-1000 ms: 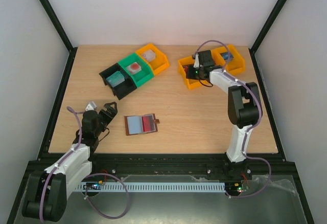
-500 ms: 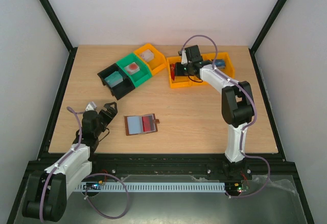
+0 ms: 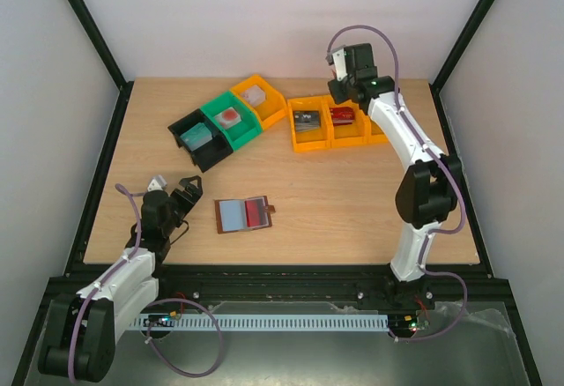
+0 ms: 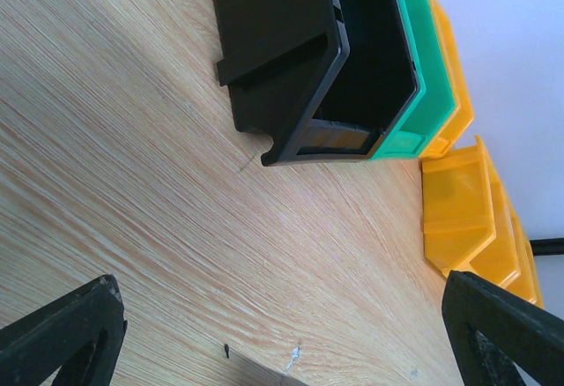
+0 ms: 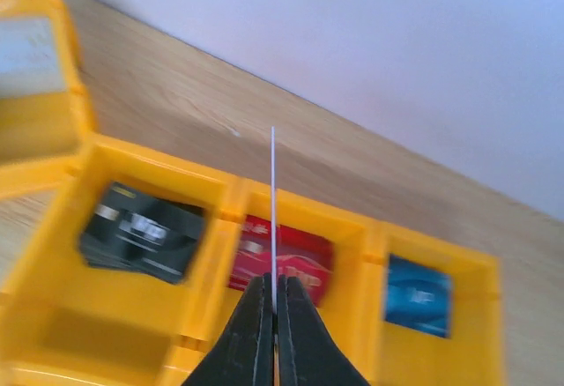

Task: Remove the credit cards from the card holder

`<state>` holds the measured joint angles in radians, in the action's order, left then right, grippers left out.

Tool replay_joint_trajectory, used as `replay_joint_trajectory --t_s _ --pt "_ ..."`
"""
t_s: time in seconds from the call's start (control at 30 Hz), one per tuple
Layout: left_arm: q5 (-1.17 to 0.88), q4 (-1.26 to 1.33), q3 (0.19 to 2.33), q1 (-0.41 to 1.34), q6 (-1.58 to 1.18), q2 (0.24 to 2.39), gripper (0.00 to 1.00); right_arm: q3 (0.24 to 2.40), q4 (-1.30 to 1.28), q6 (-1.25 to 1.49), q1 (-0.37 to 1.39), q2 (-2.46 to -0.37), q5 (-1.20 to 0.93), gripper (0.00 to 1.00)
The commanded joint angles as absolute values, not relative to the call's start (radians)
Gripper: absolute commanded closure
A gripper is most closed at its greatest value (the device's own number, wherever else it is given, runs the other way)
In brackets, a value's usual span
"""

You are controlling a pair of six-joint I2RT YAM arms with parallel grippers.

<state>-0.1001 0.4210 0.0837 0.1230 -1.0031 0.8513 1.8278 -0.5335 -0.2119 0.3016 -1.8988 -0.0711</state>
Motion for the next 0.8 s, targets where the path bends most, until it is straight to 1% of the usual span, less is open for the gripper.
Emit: replay_joint_trajectory --t_s 0.0,0.3,0.63,0.77 --pt "-0.091 0.448 0.073 0.117 -1.002 0.846 0.01 1.844 -0.564 -0.524 0.287 -1.932 0.028 0.98" --pt "-0.092 0.453 0.073 0.116 -1.0 0.85 0.01 1.878 -0.528 -0.73 0.271 -2.083 0.15 0.98" --pt "-0.091 0.453 0.073 0.115 -1.001 0.853 0.01 1.864 -0.41 -0.788 0.27 -2.206 0.308 0.98" --pt "-0.091 0.454 0.072 0.116 -1.002 0.855 0.01 1.837 -0.311 -0.817 0.271 -2.236 0.379 0.99"
